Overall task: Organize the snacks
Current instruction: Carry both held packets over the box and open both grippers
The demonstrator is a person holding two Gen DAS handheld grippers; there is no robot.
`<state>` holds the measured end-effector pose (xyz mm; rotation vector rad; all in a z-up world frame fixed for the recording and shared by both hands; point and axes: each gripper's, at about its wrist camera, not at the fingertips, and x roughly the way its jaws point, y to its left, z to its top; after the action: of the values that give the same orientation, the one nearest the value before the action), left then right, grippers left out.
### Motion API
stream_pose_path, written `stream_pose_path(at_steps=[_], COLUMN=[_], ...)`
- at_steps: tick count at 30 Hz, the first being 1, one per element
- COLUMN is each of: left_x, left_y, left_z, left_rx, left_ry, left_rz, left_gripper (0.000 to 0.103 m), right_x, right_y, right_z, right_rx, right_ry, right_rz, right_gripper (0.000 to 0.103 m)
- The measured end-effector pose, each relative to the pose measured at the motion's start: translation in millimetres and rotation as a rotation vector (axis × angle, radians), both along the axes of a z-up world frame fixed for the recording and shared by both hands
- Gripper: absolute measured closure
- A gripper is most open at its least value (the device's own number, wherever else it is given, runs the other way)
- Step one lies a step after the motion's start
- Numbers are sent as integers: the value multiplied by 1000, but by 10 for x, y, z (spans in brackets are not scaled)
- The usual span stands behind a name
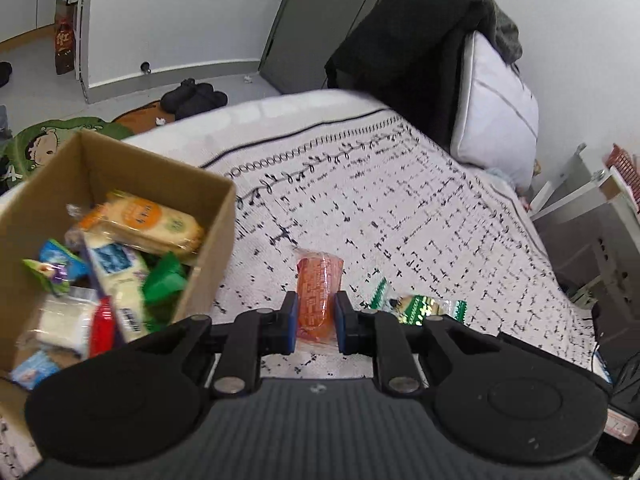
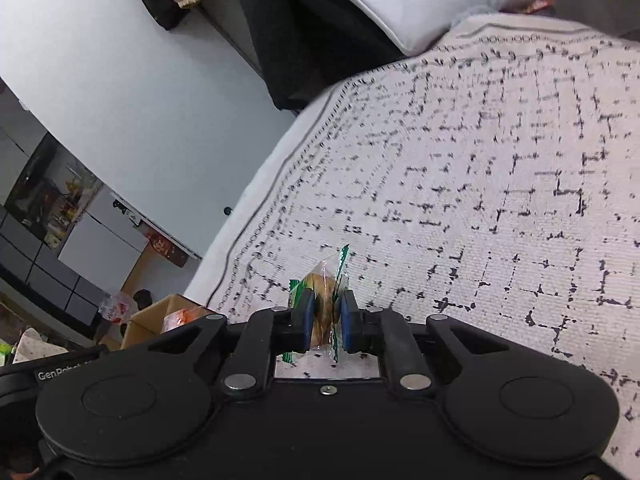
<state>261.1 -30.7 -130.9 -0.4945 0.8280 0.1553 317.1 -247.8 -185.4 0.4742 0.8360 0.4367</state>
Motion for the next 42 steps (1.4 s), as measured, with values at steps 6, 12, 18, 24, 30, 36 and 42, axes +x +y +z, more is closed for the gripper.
stream_pose_path(at_steps=[6,12,18,24,30,36,42], left_x=[-223,-449,-584,-676,-750,-778,-777], left_y=[152,347,542,751,996,1223,1386], left_z=[202,389,500,557,553,459,345], left_rx=[-12,-23,-49,-71,-102,-143,-173], left_ry=[-27,-63,-84,-100,-100,-74,-50], left_rz=[16,42,77,109,150,191,214], left_gripper=[85,85,85,85,85,85,85], right_x=[-157,-332,-432,-493,-541,-563,-552], right_y=[88,240,460,701,962,1255,1527], right_z=[275,468,671,801,847,860,853], right_rx=[-3,-1,-5,-25,-42,-57,-73], right_ry=[-54,-79,-114,-134,-142,-144,-143], right_rz=[9,20,48,72,99,130,160], right_gripper=[90,90,90,90,90,90,90])
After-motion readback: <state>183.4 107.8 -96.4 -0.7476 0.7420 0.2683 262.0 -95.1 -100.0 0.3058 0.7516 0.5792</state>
